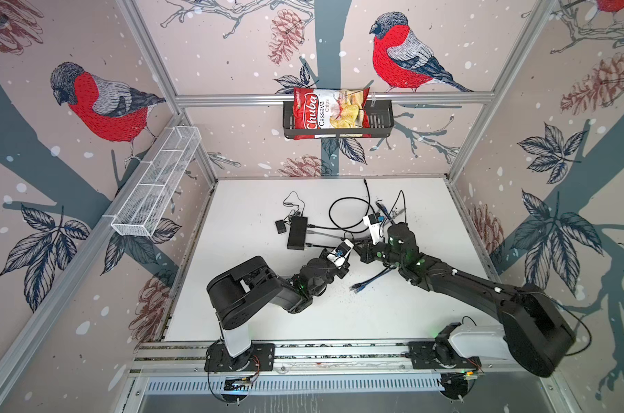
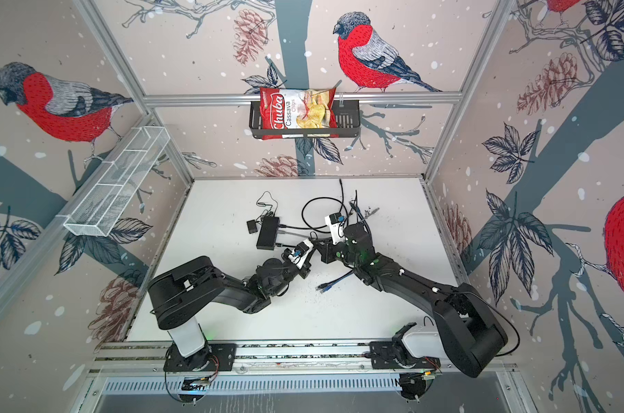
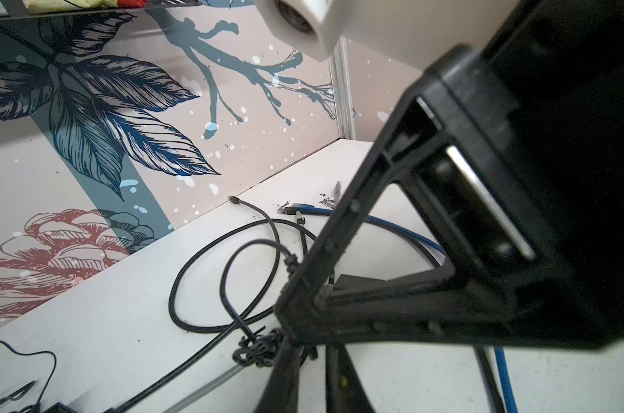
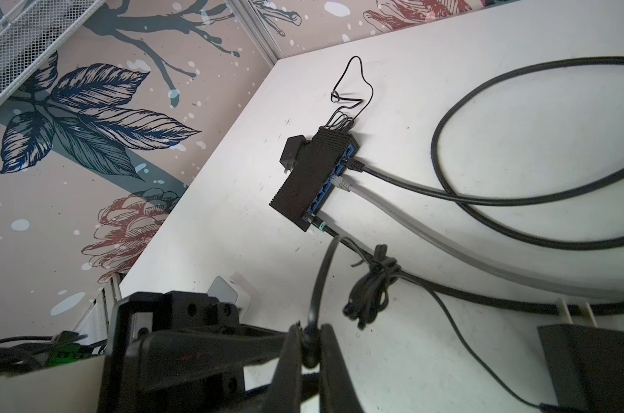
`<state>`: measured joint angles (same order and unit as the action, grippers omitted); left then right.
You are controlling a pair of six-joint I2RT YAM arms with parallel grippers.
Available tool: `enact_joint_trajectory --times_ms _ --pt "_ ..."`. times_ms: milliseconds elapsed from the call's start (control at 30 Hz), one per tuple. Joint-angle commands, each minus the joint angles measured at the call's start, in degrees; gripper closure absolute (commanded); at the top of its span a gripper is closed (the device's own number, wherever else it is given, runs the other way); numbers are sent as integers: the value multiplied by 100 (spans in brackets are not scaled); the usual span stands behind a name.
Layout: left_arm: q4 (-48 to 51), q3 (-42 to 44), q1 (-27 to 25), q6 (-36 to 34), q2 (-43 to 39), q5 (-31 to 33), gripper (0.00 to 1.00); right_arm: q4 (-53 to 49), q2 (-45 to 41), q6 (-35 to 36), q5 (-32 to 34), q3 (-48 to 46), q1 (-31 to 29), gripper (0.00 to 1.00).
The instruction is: Insert the plug into the switch port
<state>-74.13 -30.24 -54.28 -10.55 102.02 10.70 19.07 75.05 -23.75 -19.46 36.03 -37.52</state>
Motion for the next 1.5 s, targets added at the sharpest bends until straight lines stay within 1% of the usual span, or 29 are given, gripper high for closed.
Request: enact_joint_trajectory --times_ms 0,133,200,400,467,633,800,1000,1267,1400,1467 --pt "-120 -51 -17 -18 27 -9 88 102 -23 70 0 0 -30 94" --pt "-154 -40 -19 -35 20 -78 94 110 -11 80 -15 9 -53 94" --pt "-149 -51 -16 -60 15 -130 99 108 6 65 -30 17 -49 94" --pt "-154 -40 -16 -87 -15 -215 100 86 46 74 -31 70 -63 91" --pt "-155 -35 -19 -101 -31 -270 100 61 66 82 -20 95 -61 88" --pt "-121 -21 -17 -123 -41 -324 100 5 60 59 69 173 -49 75" --pt "-125 -3 -14 -106 -33 -295 100 -190 19 13 186 326 -21 70" --pt "-105 -24 -20 -106 -36 -228 100 -459 2 27 259 332 28 68" --pt "-17 -59 -12 65 -15 -86 100 -415 -289 -168 78 72 126 65" --pt "-14 -80 -12 104 -29 -128 100 -339 -305 -244 40 10 175 66" --pt "-8 -78 -12 112 -29 -125 100 -280 -300 -261 15 14 183 69"
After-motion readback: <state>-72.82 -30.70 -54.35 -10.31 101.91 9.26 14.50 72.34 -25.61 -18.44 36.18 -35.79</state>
